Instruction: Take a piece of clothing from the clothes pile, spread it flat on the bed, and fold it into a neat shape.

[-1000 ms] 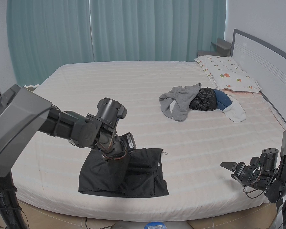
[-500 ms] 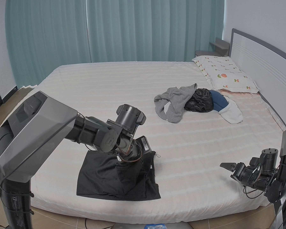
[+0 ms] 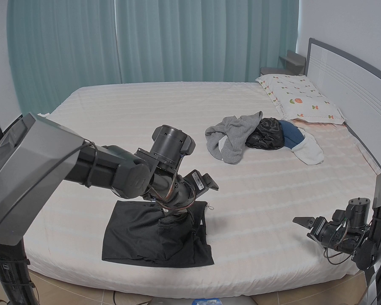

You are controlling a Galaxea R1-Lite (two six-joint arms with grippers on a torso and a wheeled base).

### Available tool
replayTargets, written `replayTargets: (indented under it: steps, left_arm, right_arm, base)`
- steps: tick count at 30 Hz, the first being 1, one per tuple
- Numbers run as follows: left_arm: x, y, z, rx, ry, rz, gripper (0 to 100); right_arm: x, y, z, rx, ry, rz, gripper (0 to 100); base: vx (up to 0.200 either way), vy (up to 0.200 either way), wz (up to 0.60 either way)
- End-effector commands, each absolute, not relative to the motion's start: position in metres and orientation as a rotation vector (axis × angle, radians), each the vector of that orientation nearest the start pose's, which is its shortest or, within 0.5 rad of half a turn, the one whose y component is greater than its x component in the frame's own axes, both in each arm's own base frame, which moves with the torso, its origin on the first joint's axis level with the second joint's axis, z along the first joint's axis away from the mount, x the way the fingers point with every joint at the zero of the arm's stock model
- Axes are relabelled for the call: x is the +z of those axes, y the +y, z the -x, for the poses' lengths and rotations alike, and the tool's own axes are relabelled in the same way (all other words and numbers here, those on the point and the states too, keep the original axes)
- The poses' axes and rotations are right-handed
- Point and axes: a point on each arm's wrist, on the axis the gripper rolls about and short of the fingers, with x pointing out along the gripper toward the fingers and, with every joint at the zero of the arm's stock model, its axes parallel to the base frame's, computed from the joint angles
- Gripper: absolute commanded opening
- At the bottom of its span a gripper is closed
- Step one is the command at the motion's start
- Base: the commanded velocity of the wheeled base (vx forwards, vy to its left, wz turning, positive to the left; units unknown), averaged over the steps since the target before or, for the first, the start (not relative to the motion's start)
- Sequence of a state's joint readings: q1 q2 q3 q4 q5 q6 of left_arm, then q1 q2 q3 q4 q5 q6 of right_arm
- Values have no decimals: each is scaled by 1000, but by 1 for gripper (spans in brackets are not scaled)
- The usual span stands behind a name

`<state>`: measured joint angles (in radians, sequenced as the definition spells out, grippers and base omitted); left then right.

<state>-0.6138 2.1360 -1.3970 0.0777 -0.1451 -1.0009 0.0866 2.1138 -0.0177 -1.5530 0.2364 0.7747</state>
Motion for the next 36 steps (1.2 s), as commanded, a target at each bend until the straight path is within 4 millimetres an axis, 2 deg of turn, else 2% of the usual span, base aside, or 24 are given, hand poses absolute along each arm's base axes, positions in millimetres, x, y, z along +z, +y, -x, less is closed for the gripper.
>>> replayTargets:
  steps: [1,7,9,10,15,21,31,36]
  left_arm:
    - [118,-224,-324,-215,1097,713,100]
    - [91,-183,-313,-127,1138,746,100]
    - [85,-175,-306,-127,1154,757,100]
    - [76,-164,-295,-133,1167,772,100]
    - [69,-140,-280,-140,1082,850,100]
    - [62,-124,-279,-130,1047,923,100]
    - [60,-102,-288,-77,1014,973,100]
    - [67,-97,-289,-74,1007,1057,100]
  right_arm:
    - [15,24,-215,83,649,-789,100]
    - [15,24,-215,83,649,-788,100]
    - [15,24,-215,84,648,-788,100]
    - [15,24,-215,81,647,-787,100]
    - [14,27,-214,87,655,-783,100]
    - [14,31,-214,81,655,-778,100]
    - [14,35,-213,88,661,-768,100]
    - [15,38,-213,86,650,-753,100]
  base:
    - [0,0,0]
    - [0,0,0]
    - [0,0,0]
    - [0,0,0]
    - [0,0,0]
    - [-200,0,0]
    - [0,0,0]
    - [0,0,0]
